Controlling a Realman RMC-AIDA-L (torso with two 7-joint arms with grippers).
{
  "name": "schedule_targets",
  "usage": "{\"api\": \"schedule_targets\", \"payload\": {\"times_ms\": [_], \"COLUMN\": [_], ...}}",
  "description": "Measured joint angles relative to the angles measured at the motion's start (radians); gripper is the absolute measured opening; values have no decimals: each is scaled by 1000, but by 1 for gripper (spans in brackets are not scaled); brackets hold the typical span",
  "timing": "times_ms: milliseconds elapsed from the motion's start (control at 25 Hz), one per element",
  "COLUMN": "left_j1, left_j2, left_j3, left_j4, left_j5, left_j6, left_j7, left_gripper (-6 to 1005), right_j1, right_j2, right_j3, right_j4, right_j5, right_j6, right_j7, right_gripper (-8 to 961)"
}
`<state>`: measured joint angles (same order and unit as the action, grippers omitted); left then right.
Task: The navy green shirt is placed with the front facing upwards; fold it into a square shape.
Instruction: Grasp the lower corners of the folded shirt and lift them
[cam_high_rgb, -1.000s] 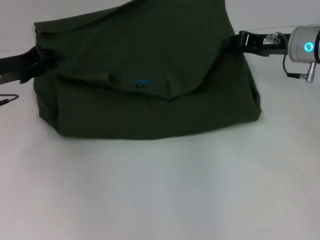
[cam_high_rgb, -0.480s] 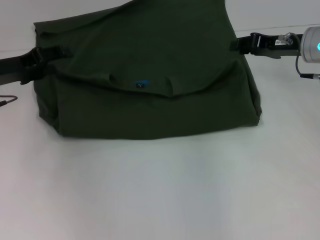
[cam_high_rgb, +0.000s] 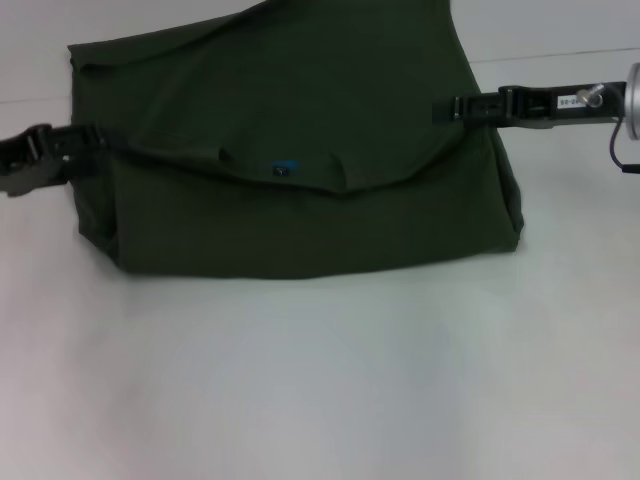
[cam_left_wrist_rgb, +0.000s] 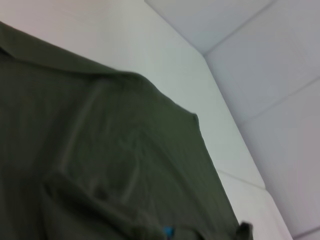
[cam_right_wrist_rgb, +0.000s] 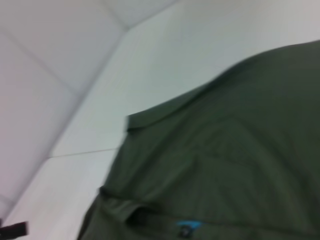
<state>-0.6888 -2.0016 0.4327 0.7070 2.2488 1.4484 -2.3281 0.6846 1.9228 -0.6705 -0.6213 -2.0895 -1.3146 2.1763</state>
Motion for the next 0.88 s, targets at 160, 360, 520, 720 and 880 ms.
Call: {"api": "schedule_targets", "payload": {"times_ms": [160,360,520,720,880], "left_j1": [31,58,55,49,47], "left_j2": [-3,-3,2,-1,-10], "left_j3": [6,28,29,29,29], "left_j4": [32,88,102,95,77], "left_j5": [4,45,142,198,199], "left_j6": [74,163,183,133,63], "left_j7": [14,12,-21,-75,-116], "left_gripper": [763,762,762,762,763], "right_j1": [-22,-53,-50,-45,-49], "right_j2": [-7,-6,-16,-23,-25], "right_j3": [-10,-37,-37,-36,-30], "right_j4": [-21,-83,-92,-93,-93], "right_j5": [3,-30,-89,-128,-127], "right_j6": [-62,-115,-160,-167,-167], "right_j7": [-32,-30,22,101,117], "right_gripper": [754,833,827,827,827]}}
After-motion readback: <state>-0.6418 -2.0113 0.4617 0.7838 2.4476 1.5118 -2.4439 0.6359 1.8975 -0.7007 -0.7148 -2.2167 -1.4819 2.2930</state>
